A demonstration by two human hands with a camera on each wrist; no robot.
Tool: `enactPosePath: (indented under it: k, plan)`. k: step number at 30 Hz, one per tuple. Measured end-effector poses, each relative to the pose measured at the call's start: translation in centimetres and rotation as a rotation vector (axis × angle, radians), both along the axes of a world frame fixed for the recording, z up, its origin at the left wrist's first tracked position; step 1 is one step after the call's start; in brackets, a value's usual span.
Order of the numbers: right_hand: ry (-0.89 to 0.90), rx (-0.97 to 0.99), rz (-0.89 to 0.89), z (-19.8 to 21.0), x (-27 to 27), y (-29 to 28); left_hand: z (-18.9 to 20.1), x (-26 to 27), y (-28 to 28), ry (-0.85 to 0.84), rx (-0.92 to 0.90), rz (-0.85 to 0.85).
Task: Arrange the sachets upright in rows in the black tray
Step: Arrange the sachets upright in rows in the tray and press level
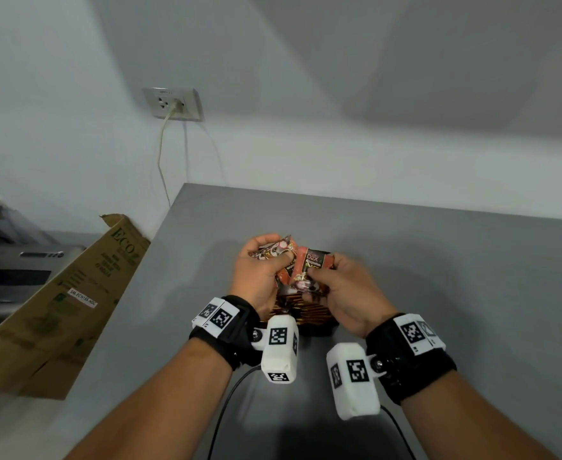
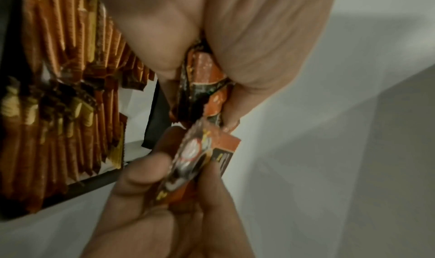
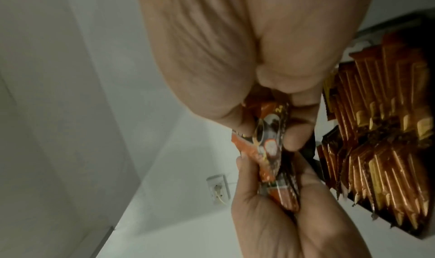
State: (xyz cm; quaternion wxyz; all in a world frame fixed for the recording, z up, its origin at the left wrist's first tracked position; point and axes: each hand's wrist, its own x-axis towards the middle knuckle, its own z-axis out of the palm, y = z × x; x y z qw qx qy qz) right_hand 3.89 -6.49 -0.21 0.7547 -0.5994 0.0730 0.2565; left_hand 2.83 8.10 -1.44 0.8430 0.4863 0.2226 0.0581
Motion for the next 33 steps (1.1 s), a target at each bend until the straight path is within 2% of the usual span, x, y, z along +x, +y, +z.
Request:
enactPosePath:
  k: [4, 8, 11, 15, 17, 20, 23, 27, 33]
  plan:
    - [-0.097, -0.157, -0.100, 0.1, 0.6, 0.3, 0.0, -0.4, 0.2, -0.001, 0.035, -0.074]
    - [-0.298, -0.350, -0.056, 1.1, 1.3, 0.0, 0.4, -0.8, 0.6, 0.054, 0.188, -0.292]
    - [-0.334, -0.404, -0.042, 1.5, 1.5, 0.1, 0.4, -0.9, 0.4, 0.086, 0.228, -0.305]
    - [-0.178, -0.263, -0.177, 1.3, 1.6, -0.1, -0.1, -0.5, 1.1, 0.128, 0.139, -0.149]
    - [-0.107, -0.197, -0.127, 1.4, 1.2, 0.0, -0.1, -0.4, 0.9, 0.121, 0.092, -0.132]
    - [-0.021, -0.077, -0.051, 1.3, 0.6, 0.6, 0.2, -0.4, -0.2, 0.099, 0.089, -0.205]
    - [-0.029, -0.076, -0.112, 1.3, 0.9, 0.7, 0.4, -0.6, -0.4, 0.105, 0.002, -0.243]
    - [-0.030, -0.056, -0.197, 1.4, 1.8, -0.9, 0.2, -0.5, 0.6, 0.144, -0.067, -0.156]
    - [0.005, 0.021, -0.080, 1.0, 0.7, -1.0, 0.1, -0.3, 0.3, 0.071, -0.015, -0.047]
